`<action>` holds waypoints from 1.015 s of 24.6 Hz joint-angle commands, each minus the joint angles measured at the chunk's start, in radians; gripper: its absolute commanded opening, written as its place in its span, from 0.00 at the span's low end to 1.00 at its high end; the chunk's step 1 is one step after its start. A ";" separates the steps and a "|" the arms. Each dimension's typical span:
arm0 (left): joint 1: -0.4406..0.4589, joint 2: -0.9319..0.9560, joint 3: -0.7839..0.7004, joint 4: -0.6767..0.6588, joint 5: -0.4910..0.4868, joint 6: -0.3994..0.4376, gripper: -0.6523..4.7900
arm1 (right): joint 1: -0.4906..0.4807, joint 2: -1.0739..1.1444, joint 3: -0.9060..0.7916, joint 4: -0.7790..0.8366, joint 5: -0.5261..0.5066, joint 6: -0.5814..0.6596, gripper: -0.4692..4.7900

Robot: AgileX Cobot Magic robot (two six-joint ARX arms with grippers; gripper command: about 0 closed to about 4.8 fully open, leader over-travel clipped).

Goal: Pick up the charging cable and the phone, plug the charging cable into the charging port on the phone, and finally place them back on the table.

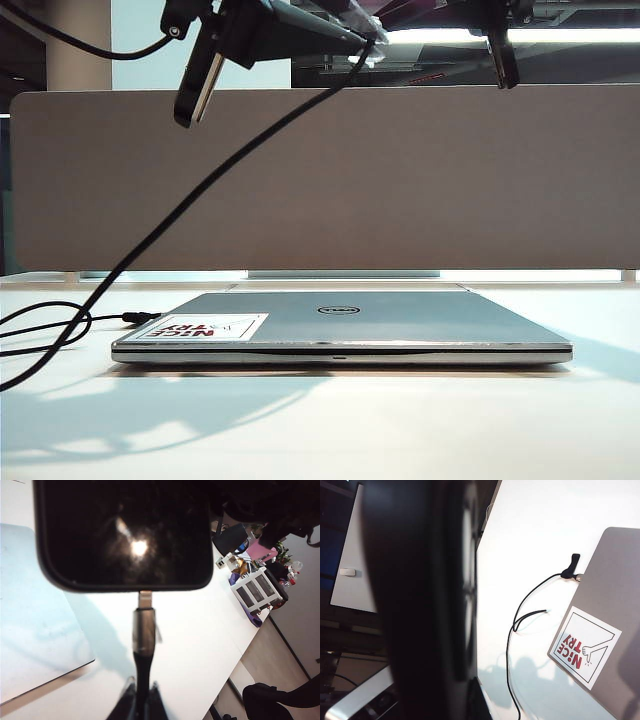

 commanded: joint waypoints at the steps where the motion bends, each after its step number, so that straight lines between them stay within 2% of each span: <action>1: 0.000 0.007 0.003 0.004 0.001 0.017 0.11 | 0.000 -0.010 0.010 0.027 0.011 -0.025 0.08; 13: 0.000 0.061 -0.040 0.015 0.001 0.020 0.11 | -0.002 -0.010 -0.159 0.161 0.032 -0.030 0.08; 22: 0.001 0.062 -0.126 0.024 0.002 0.019 0.11 | -0.002 0.024 -0.252 0.376 0.024 0.055 0.08; 25: 0.000 0.062 -0.128 0.028 0.002 0.019 0.11 | -0.002 0.062 -0.252 0.428 -0.023 0.100 0.08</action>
